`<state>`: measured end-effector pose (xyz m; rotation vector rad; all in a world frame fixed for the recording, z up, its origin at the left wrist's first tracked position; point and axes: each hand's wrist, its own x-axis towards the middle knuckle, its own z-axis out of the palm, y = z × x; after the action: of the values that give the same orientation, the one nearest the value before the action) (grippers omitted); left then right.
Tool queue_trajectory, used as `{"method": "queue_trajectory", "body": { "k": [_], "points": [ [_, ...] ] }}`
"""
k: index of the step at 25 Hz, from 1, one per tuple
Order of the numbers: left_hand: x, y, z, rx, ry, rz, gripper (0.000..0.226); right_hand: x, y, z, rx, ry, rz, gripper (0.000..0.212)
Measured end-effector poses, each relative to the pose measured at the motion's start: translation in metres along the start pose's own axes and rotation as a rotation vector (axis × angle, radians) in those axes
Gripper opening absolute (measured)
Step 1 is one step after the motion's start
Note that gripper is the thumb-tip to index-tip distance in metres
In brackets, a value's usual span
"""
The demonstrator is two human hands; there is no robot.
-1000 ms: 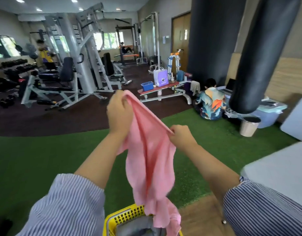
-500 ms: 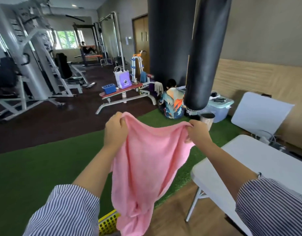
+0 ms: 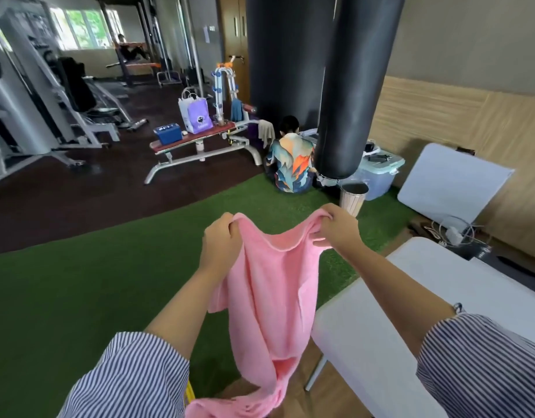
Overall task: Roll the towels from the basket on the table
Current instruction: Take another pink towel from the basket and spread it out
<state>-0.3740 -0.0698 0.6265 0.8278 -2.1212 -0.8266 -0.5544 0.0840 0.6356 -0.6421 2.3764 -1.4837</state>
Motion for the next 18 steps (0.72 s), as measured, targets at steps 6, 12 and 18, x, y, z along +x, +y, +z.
{"method": "queue_trajectory", "body": {
  "k": [6,12,18],
  "points": [
    [0.133,-0.017,0.070,-0.027,-0.041,-0.053,0.024,0.142,0.007,0.019,0.069,0.020,0.106,0.027],
    [0.304,0.008,0.099,-0.031,0.077,0.046,0.021,0.300,-0.047,0.014,-0.081,0.199,-0.051,0.030],
    [0.366,0.066,0.087,-0.125,0.271,0.186,0.023,0.380,-0.130,-0.071,0.047,0.429,-0.180,0.027]
  ]
}}
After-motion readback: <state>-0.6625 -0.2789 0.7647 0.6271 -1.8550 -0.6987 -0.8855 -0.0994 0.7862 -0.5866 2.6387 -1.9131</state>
